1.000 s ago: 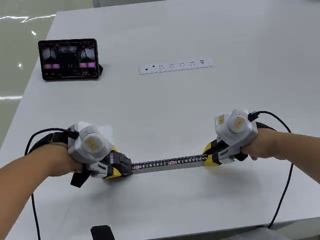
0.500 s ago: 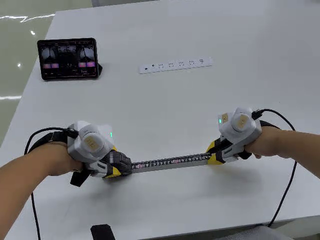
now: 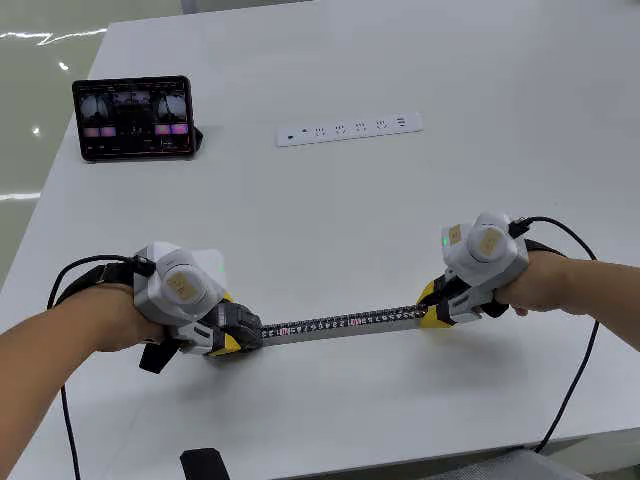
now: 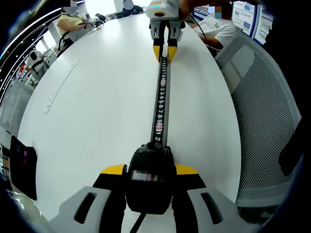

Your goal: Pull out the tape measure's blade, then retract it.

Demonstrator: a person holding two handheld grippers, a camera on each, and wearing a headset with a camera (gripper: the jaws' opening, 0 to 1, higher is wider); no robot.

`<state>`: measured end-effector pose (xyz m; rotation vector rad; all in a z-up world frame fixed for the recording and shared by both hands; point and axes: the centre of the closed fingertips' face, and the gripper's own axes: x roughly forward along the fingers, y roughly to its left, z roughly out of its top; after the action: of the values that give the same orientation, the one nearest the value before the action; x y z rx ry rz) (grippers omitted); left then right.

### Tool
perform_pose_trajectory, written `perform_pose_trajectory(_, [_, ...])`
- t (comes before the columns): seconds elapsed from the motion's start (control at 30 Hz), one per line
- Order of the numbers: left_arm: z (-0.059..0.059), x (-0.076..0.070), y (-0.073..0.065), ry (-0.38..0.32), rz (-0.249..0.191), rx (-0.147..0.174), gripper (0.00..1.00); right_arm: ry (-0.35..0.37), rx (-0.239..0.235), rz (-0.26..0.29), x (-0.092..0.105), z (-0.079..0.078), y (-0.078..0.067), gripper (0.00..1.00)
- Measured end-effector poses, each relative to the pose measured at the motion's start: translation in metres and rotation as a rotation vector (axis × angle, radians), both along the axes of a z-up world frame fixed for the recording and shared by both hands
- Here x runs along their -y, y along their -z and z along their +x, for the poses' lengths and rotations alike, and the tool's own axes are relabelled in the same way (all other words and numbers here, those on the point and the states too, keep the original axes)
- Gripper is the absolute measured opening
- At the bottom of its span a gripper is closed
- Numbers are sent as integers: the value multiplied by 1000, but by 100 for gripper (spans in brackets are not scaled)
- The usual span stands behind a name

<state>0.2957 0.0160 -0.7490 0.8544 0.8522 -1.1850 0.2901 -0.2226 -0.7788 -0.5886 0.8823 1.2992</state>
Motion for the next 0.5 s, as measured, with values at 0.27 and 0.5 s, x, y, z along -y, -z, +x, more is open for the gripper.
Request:
perform_pose_trajectory(0.27, [0,0,0,-2,-2,-1,31,3,1,-2,1,0,1,9])
perform_pose_trajectory(0.5, [0,1,0,-7,-11,-2,31,-1,6,-9,1,0,1,10])
